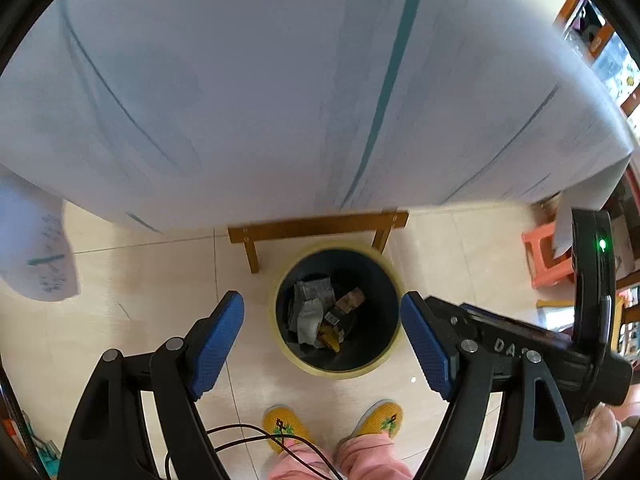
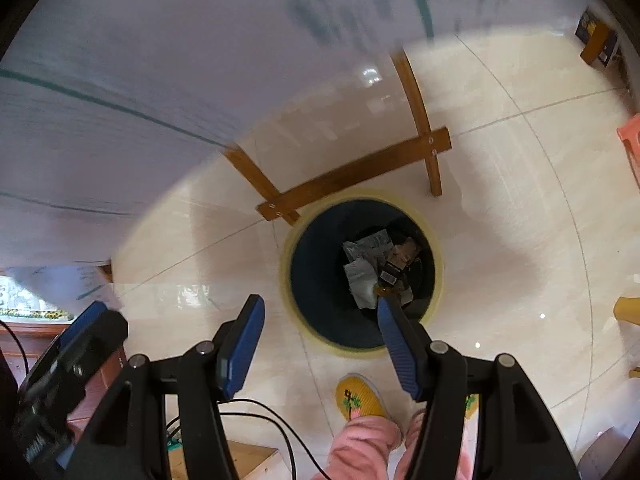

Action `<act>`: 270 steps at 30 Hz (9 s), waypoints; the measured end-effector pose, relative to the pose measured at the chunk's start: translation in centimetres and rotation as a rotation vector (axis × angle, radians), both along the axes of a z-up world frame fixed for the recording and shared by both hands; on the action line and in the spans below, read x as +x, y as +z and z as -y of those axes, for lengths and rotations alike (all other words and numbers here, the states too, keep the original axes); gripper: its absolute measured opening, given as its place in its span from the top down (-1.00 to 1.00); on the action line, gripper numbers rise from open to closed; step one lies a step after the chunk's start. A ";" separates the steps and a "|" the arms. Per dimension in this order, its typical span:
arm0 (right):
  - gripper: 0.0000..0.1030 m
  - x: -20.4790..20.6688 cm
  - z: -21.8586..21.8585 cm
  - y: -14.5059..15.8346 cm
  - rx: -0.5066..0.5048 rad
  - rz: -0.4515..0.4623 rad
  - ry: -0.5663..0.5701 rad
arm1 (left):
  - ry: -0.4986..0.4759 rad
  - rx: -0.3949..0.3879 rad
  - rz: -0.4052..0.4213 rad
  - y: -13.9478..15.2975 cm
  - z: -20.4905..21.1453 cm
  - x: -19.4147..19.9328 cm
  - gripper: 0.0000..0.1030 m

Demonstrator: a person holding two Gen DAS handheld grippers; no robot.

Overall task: Collect trash
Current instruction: 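Raise both tools back up over the table, then grasp the crumpled gold wrapper with the left tool while the right grasps the white plastic bag, then carry the gold wrapper and white plastic bag with both tools down to the bin, then open both tools over the bin to drop the wrapper and bag, then raise both tools back up over the table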

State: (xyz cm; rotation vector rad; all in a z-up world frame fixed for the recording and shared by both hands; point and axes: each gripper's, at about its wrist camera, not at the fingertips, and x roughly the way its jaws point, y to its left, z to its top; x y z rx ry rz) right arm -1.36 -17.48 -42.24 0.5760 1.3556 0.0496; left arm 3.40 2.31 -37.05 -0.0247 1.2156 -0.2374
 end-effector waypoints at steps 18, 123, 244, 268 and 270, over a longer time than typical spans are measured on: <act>-0.16 -1.5 1.1 21.6 -0.010 0.180 0.124 | 0.095 -0.095 0.038 19.0 -1.7 -3.8 -0.54; 0.25 32.4 -9.6 28.0 -0.126 0.307 0.112 | 0.049 -0.224 -0.056 18.7 -10.2 30.4 -0.29; -0.27 -5.8 1.8 41.2 0.006 0.571 0.186 | -0.063 -0.199 0.379 38.3 1.2 -8.9 -0.99; -0.27 2.5 0.5 44.6 -0.007 0.643 0.218 | 0.082 -0.099 0.465 42.3 -4.0 -2.9 -0.99; -0.27 4.5 0.1 44.1 -0.008 0.626 0.203 | 0.089 -0.100 0.460 41.7 -5.5 -0.2 -0.99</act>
